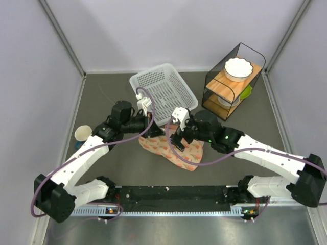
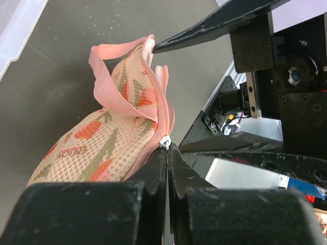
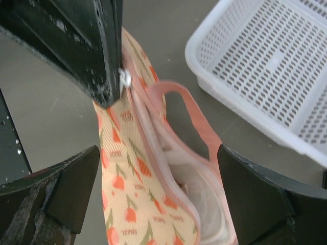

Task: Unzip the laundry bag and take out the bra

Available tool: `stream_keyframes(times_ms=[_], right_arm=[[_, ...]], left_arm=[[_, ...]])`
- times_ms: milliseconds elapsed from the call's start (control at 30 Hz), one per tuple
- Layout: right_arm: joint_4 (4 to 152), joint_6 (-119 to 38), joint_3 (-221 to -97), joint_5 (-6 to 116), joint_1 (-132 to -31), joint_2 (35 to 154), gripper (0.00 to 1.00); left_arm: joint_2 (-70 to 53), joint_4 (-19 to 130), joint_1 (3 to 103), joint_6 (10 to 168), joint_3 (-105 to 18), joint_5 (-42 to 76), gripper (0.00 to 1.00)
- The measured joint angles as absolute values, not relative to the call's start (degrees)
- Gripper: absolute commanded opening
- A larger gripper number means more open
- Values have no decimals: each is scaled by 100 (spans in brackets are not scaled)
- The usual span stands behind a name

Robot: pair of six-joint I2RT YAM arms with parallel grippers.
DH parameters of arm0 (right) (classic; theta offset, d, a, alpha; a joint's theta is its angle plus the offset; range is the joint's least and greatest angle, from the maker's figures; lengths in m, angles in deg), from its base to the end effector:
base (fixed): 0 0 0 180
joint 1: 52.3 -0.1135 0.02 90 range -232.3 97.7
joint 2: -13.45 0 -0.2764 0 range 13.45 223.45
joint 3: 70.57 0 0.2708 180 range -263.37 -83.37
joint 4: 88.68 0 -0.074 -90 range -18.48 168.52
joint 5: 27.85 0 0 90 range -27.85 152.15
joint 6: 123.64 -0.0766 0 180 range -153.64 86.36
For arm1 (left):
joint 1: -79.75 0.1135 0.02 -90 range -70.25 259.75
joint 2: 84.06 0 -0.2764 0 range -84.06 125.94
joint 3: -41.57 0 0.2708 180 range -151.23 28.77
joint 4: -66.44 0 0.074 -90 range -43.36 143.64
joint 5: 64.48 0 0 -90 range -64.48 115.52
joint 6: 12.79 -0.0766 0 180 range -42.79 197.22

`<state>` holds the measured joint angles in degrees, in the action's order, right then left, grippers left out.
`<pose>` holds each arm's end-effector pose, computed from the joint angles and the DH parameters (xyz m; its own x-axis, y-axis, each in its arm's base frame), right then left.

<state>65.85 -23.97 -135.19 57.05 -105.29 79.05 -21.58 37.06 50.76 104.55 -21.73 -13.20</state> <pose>0.1819 0.2526 0.2936 -0.1227 -0.4407 -0.8893 -0.8763 0.4687 -0.1114 0.2222 -0.1779 0.2986 -0.7658 0.0147 -0.6429 0.5707 0.4761 -0.6690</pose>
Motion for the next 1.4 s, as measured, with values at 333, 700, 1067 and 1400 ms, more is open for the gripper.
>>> stream_keyframes(times_ms=[333,700,1067,1400], right_arm=[[7335,-2332,-13709,5106,-10446,8622,16],[7886,-3066,-12618,5910,-10254,7236,0],[7335,-3431,-11833,6343,-10202,4465,0],[6734,-4015,-11711,6916,-10206,3158,0]], left_arm=[[-2222,3715,5076,10470,-2160,-1418,0],[-2279,3700,5067,10420,-2258,-1387,0],[-2663,3549,5083,10577,-2470,-1300,0],[-2808,3907,5098,10914,-2442,-1637,0]])
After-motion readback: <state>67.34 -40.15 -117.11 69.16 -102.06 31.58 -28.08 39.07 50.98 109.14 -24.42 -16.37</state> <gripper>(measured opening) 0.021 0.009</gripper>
